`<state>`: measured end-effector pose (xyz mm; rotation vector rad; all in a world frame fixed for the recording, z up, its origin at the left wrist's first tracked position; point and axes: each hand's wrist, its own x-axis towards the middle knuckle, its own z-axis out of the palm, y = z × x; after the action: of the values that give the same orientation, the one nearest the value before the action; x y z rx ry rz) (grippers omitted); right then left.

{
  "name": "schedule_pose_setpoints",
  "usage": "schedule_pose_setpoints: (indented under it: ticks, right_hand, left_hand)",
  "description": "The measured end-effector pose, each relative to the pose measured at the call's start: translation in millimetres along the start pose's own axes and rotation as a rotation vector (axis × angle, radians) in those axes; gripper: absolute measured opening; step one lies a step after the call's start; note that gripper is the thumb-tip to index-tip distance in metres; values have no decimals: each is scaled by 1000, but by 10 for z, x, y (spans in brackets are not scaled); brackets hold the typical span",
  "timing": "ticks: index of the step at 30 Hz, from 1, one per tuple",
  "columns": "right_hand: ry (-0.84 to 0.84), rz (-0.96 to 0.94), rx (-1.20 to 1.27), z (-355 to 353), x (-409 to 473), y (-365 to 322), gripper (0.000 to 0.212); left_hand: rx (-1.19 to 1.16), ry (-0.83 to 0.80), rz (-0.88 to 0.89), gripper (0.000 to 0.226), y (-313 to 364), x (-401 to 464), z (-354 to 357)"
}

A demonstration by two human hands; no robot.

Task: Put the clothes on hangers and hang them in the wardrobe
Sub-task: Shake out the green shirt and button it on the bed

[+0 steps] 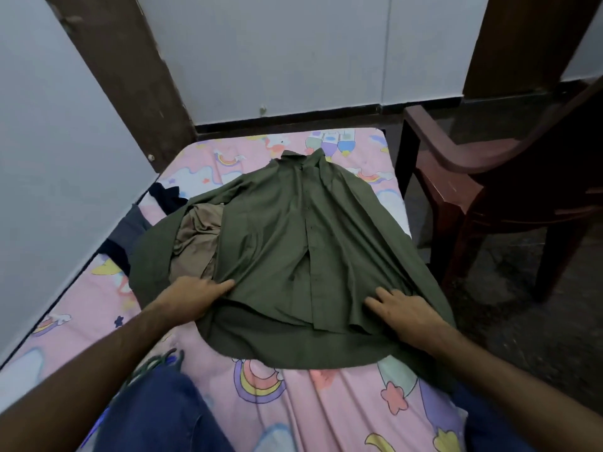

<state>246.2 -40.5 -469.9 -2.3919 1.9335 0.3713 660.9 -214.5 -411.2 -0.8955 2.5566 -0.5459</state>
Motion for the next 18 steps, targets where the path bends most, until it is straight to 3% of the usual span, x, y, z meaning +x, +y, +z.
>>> schedule_pose_setpoints:
  ticks: [2,8,12,18]
  right_hand:
    - [-96,13,-35,-93,-65,47,58]
    - [-258,24,-136,-304,-316,127,64]
    - [-323,87,6,-288,-663,-41,58]
    - [-535,100,149,-444,-965,-500,55]
  left_hand:
    - [29,-165,-9,59,-40,-162,-205]
    - [97,-275,-49,58,-2,-722,-207]
    - [1,-316,-22,49,137,-1015,-72]
    - [-111,-537,-5,37,217,-1112,-63]
